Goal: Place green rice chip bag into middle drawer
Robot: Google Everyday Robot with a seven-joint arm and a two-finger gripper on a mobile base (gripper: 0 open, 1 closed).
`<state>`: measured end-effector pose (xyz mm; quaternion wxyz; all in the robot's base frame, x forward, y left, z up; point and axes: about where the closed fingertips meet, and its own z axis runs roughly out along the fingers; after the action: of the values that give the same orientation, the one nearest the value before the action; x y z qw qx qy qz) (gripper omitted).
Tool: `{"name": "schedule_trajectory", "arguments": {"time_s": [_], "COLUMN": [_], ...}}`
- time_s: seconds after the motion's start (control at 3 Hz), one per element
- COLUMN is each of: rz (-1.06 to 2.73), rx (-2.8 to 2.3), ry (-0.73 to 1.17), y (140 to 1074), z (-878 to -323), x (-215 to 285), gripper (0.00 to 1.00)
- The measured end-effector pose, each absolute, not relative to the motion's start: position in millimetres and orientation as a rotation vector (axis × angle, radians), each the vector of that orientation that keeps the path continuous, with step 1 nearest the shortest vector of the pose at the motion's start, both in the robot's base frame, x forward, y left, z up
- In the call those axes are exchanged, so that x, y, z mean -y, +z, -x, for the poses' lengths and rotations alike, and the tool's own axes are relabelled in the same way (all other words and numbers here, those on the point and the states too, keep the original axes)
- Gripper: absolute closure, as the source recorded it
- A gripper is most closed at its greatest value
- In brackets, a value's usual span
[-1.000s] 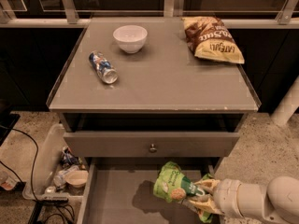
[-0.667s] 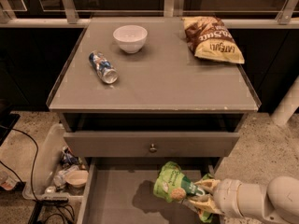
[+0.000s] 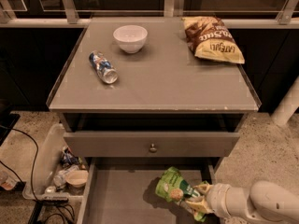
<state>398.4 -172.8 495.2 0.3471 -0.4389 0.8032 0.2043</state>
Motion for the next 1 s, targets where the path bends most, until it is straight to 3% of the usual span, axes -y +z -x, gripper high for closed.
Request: {"name": "schedule_trajectory", "arguments": {"time_s": [1.0], "rz": [1.019], "rx": [-2.037], "ry": [0.548], "y": [405], "z": [-442], "x": [168], "gripper": [1.00]}}
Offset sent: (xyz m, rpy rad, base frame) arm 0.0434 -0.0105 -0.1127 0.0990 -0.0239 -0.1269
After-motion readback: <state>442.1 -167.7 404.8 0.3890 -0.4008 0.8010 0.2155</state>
